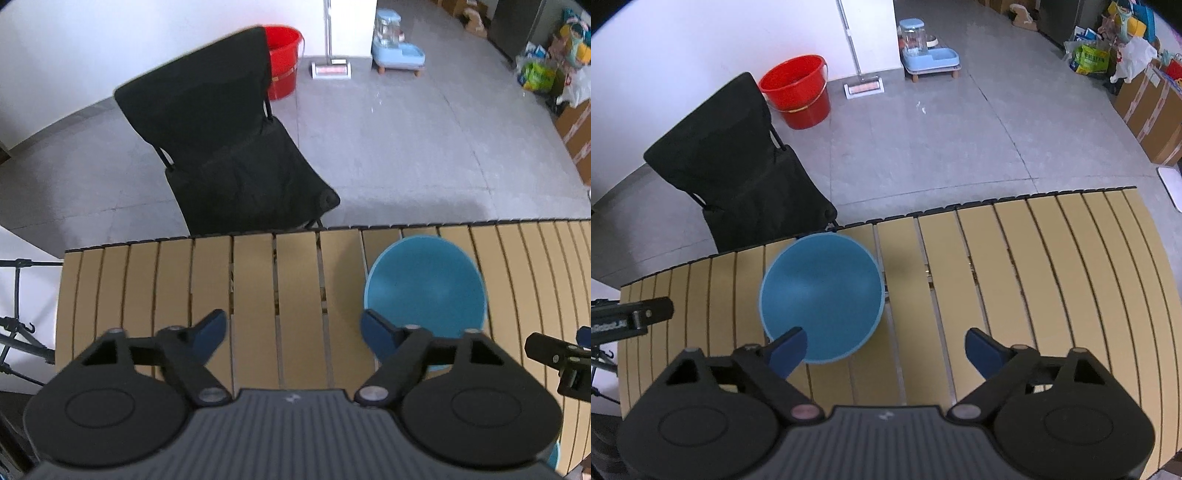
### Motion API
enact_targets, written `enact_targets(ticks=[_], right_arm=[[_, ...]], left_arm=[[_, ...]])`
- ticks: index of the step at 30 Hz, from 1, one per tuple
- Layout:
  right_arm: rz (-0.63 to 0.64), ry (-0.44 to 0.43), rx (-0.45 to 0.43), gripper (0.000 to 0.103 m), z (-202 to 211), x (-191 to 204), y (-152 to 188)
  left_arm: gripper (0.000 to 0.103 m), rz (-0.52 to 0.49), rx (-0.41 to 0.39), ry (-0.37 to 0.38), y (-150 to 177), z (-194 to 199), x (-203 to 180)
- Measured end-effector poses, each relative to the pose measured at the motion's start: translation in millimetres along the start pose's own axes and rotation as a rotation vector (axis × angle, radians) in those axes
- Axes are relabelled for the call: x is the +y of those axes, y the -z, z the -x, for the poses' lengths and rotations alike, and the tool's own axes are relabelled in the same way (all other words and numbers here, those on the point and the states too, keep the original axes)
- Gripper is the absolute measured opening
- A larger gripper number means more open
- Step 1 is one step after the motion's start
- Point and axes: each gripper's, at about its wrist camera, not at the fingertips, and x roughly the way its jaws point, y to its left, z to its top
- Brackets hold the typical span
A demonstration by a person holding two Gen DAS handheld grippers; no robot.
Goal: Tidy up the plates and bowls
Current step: 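Close both tools on the rim of the third light-blue bowl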
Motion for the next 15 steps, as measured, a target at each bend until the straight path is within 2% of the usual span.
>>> enact_targets(ticks=[2,5,10,13,15], right_arm=[[-0.008,-0.007,0.014,0.079,-12,1,-2],[-0.021,-0.004,0.034,0.072,-30,1,-4],[-0.035,0.005,0.058,0.067,-58,2,-10],[-0.059,0.011,0.078,0.059,-74,0,-13],[-0.080,0.011,0.091,0.057,-83,-3,-14]], left_arm=[[0.070,-0.005,0.029,0.012,-5,-14,-3],[0.066,-0.014,0.056,0.037,-12,-33,-10],[0.064,-0.034,0.091,0.067,-21,-59,-23],[0.057,-0.045,0.119,0.086,-26,-74,-31],[0.054,-0.054,0.135,0.095,-27,-83,-36]])
